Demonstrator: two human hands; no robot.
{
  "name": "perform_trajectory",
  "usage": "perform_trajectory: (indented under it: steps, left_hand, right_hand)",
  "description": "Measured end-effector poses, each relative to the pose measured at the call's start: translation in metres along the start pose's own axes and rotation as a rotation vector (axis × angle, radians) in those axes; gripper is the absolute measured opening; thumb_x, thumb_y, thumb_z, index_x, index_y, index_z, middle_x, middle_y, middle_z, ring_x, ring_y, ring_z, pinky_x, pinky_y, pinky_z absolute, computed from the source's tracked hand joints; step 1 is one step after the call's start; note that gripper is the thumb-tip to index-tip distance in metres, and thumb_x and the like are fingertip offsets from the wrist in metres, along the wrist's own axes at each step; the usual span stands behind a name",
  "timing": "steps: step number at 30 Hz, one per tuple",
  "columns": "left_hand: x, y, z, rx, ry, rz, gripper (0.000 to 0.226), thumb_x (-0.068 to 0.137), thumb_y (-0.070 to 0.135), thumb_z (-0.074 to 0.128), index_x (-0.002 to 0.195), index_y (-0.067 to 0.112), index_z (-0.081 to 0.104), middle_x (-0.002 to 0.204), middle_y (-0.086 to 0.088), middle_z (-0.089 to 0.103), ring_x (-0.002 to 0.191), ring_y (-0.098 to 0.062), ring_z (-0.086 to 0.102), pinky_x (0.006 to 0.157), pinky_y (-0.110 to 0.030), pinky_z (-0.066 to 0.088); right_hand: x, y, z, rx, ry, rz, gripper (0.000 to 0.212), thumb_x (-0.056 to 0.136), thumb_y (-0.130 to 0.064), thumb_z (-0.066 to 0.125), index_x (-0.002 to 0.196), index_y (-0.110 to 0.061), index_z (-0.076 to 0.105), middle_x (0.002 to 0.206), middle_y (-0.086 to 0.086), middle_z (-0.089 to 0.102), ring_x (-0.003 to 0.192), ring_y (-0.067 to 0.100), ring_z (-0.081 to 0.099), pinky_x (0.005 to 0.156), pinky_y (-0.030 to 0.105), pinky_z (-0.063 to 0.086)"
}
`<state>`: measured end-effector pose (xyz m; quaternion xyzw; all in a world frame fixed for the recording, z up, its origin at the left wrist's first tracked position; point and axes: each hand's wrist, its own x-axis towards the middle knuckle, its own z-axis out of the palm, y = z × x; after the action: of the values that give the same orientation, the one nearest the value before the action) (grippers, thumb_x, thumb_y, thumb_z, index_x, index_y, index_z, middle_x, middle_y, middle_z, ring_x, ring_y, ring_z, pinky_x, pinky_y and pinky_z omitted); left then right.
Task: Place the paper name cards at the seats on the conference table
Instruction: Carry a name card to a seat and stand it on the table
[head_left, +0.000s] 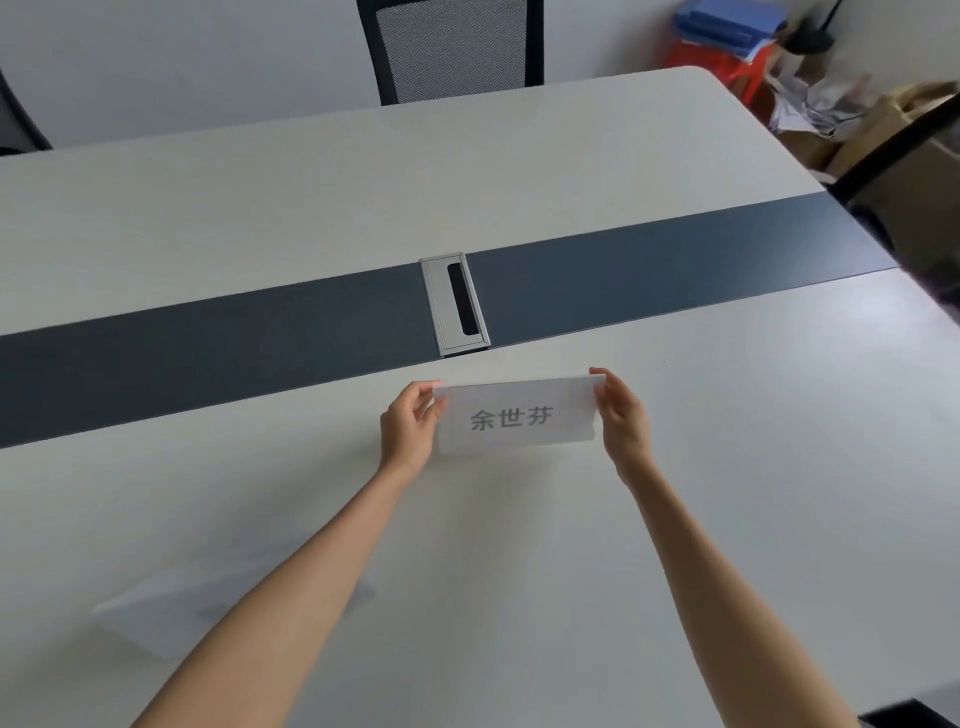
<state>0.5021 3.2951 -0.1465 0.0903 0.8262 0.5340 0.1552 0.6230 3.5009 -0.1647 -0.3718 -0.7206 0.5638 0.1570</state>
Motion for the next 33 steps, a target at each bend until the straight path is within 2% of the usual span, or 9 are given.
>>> perform_trajectory:
  steps: [4,11,15,20,21,23,25,28,33]
  left_hand:
    - [0.002,-0.012,0.008,0.022,-0.004,-0.039,0.025,0.085,0.01,0.057,0.109,0.003,0.058,0.122,-0.011,0.062,0.113,-0.024,0.057,0.08,-0.008,0.036]
    - [-0.01,-0.021,0.014,-0.09,0.012,-0.101,0.035,0.087,0.005,0.051,0.122,0.003,0.047,0.126,-0.011,0.055,0.113,-0.015,0.052,0.086,-0.009,0.035]
    - [-0.031,-0.037,0.019,-0.169,0.016,-0.187,0.037,0.084,-0.008,0.041,0.12,0.001,0.045,0.13,-0.016,0.052,0.12,-0.022,0.05,0.087,-0.008,0.039]
    - [-0.038,-0.041,0.027,-0.174,-0.101,-0.239,0.06,0.078,-0.012,0.036,0.134,0.01,0.035,0.139,-0.004,0.043,0.132,-0.017,0.037,0.11,-0.03,0.028]
    - [-0.034,-0.04,0.028,-0.165,-0.121,-0.236,0.063,0.077,-0.009,0.038,0.136,0.012,0.033,0.14,-0.001,0.041,0.133,-0.017,0.036,0.112,-0.034,0.028]
    - [-0.025,-0.034,0.027,-0.149,-0.152,-0.239,0.068,0.073,0.001,0.04,0.139,0.015,0.03,0.145,0.0,0.038,0.135,-0.016,0.034,0.111,-0.035,0.03]
    - [-0.014,-0.027,0.026,-0.166,-0.16,-0.266,0.069,0.076,-0.002,0.041,0.141,0.017,0.026,0.147,-0.002,0.036,0.136,-0.016,0.032,0.11,-0.032,0.03]
    - [-0.001,-0.023,0.025,-0.189,-0.156,-0.29,0.069,0.08,-0.006,0.041,0.142,0.017,0.021,0.148,-0.006,0.034,0.137,-0.019,0.033,0.112,-0.037,0.029]
    - [0.011,-0.024,0.016,-0.183,-0.121,-0.309,0.069,0.08,-0.004,0.043,0.141,0.021,0.021,0.146,-0.006,0.037,0.134,-0.019,0.036,0.102,-0.03,0.033]
  right_hand:
    - [0.002,0.005,0.002,0.034,-0.001,0.036,0.03,0.096,-0.016,0.038,0.121,-0.016,0.054,0.118,-0.005,0.055,0.107,0.009,0.048,0.081,0.015,0.037]
    - [-0.006,0.015,0.004,0.124,-0.006,0.08,0.041,0.096,-0.023,0.039,0.136,-0.018,0.037,0.135,-0.008,0.044,0.125,0.008,0.041,0.105,0.026,0.031]
    - [-0.027,0.033,0.009,0.162,-0.002,0.163,0.049,0.089,0.001,0.035,0.135,-0.016,0.035,0.14,0.005,0.046,0.127,0.018,0.044,0.106,0.034,0.034]
    - [-0.019,0.03,0.022,0.149,0.001,0.194,0.068,0.075,0.012,0.032,0.137,-0.015,0.033,0.143,0.007,0.043,0.131,0.022,0.04,0.112,0.046,0.029]
    - [-0.012,0.027,0.023,0.123,-0.004,0.194,0.069,0.075,0.012,0.033,0.138,-0.016,0.032,0.145,0.005,0.04,0.133,0.02,0.037,0.113,0.044,0.028]
    - [0.001,0.016,0.023,0.056,-0.031,0.191,0.069,0.077,0.01,0.033,0.14,-0.017,0.028,0.147,0.001,0.036,0.134,0.017,0.033,0.112,0.032,0.025]
    - [0.015,0.003,0.026,0.03,-0.062,0.184,0.069,0.078,0.01,0.032,0.141,-0.016,0.026,0.137,-0.003,0.041,0.124,0.014,0.038,0.1,0.024,0.028]
    - [0.03,-0.007,0.033,0.038,-0.133,0.15,0.069,0.077,0.012,0.031,0.139,-0.016,0.028,0.122,-0.009,0.041,0.112,0.008,0.037,0.095,0.025,0.03]
    - [0.041,-0.003,0.042,0.031,-0.243,0.132,0.072,0.077,0.012,0.031,0.142,-0.019,0.023,0.13,-0.009,0.035,0.121,0.006,0.029,0.102,0.028,0.025]
